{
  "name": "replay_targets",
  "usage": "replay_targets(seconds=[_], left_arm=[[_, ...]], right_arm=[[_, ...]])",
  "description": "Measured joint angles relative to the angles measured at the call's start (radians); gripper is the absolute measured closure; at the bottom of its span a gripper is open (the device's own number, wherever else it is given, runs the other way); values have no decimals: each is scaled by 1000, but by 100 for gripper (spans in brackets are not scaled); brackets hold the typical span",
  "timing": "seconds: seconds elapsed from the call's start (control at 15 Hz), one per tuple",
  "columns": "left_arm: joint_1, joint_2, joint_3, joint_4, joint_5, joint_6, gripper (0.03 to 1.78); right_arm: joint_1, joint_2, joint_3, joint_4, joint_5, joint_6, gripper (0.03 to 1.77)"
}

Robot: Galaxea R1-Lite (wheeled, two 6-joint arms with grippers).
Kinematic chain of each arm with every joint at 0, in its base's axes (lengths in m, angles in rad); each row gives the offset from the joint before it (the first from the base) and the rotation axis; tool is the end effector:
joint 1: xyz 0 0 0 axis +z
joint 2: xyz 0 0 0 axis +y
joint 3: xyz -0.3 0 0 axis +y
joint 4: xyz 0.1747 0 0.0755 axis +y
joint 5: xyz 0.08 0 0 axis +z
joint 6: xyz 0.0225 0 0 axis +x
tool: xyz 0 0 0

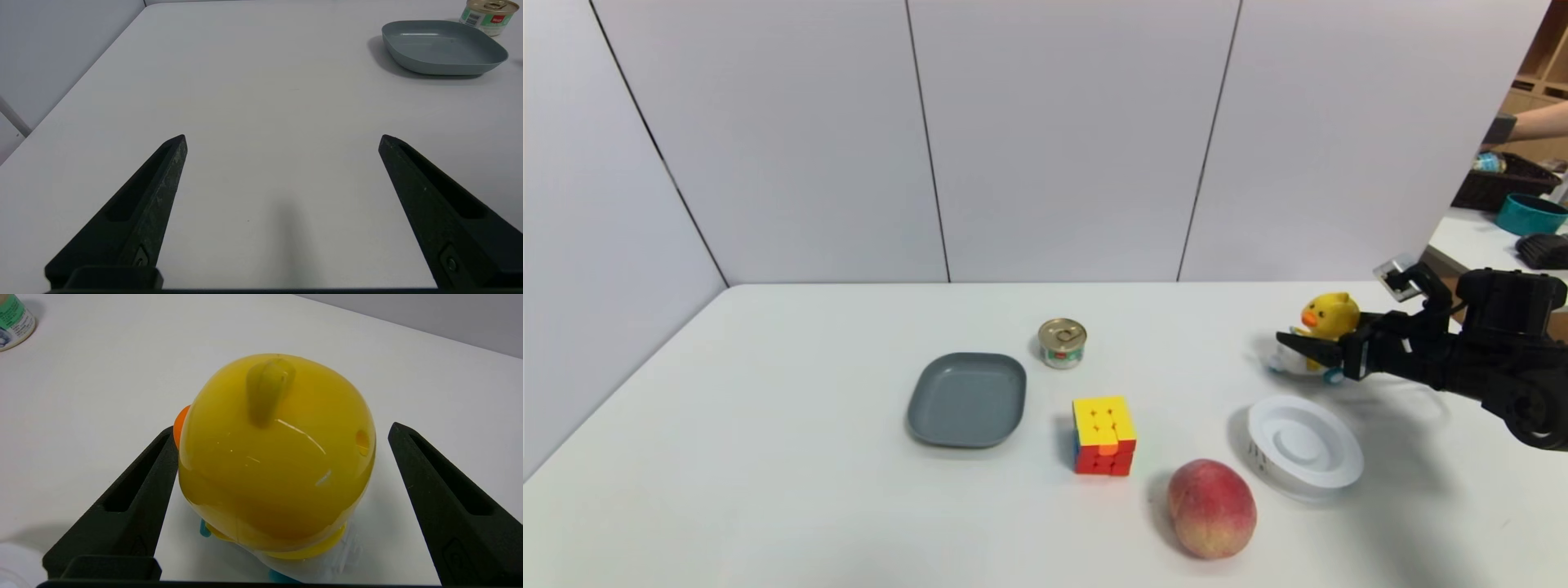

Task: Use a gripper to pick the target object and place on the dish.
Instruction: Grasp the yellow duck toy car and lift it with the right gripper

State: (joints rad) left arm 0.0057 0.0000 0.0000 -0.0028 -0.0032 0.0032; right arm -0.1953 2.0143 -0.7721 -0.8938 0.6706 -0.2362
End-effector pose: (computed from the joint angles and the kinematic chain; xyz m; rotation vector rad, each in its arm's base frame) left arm -0.0228 -0.0002 0.0758 0.0032 -0.0028 0.0025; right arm 0.3444 -0.0539 0.0967 -0.0823 0.2614 0.5045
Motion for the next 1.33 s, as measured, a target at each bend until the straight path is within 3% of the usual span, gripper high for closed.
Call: replay_targets(seconds=[0.53,0.73,1.0,1.2,1.33], left_arm=[[0,0,0,0,0,0,12],[0,0,0,0,0,0,12],[0,0,0,0,0,0,12],[0,0,0,0,0,0,12],[0,0,0,0,0,0,12]], right_arm=[[17,23,-21,2,-4,23,9],[18,27,-35,5,-48,39,9],[20,30,-39,5,-58,36,9],[30,35,-37,3,-122,36,9],[36,38,-33,4,-128,39,9]])
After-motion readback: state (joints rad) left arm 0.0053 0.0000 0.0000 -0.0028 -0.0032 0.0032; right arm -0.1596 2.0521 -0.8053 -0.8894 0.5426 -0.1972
